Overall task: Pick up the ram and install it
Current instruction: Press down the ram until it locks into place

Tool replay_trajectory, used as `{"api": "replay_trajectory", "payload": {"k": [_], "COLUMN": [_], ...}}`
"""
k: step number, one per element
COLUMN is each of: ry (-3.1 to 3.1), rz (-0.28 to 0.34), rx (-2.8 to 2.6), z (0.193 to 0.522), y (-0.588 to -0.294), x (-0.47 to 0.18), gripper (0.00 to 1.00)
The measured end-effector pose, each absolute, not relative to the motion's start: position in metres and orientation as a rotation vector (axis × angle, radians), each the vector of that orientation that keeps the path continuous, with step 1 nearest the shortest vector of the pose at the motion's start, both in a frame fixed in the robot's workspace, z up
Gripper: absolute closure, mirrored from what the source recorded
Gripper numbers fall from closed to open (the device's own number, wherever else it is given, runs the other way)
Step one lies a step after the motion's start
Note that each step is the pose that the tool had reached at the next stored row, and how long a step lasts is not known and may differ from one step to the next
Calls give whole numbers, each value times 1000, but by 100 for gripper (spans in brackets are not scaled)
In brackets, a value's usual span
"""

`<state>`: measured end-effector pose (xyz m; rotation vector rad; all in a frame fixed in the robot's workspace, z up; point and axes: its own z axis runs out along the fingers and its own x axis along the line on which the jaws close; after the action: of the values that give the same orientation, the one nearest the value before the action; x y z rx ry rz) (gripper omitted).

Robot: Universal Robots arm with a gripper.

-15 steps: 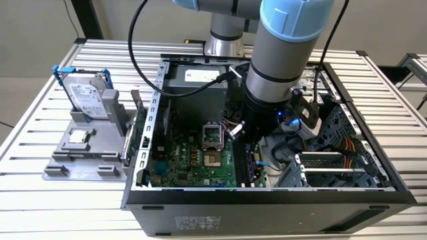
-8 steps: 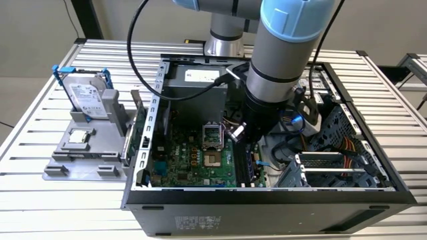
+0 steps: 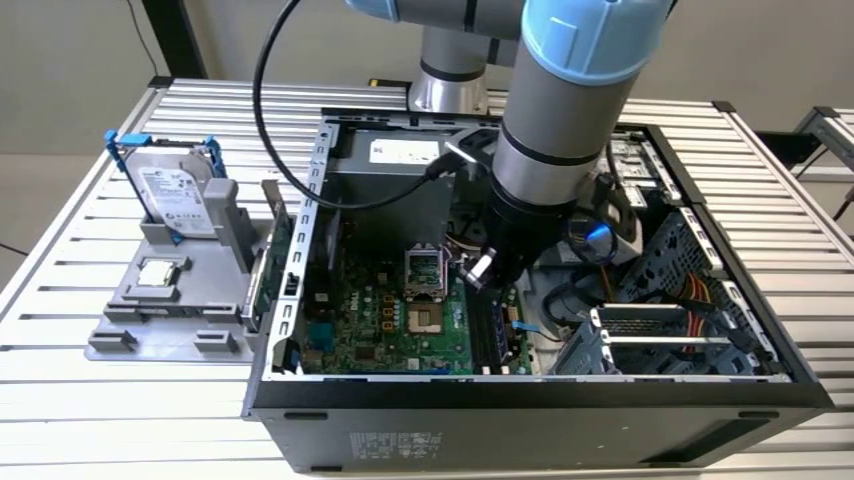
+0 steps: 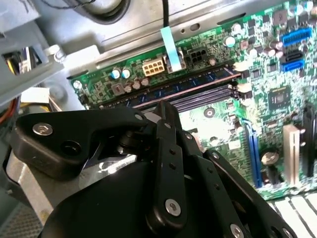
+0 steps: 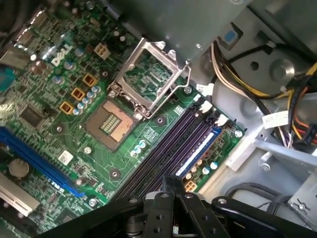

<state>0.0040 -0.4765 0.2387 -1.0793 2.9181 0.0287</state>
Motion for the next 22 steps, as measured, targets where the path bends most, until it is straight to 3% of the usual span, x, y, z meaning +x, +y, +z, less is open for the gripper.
{"api": "replay_trajectory", "payload": {"k": [22], "ry": [2744], "rz": [35], "rx": [-1473], "z": [238], "y": [-477], "x": [5], "gripper": [100]}}
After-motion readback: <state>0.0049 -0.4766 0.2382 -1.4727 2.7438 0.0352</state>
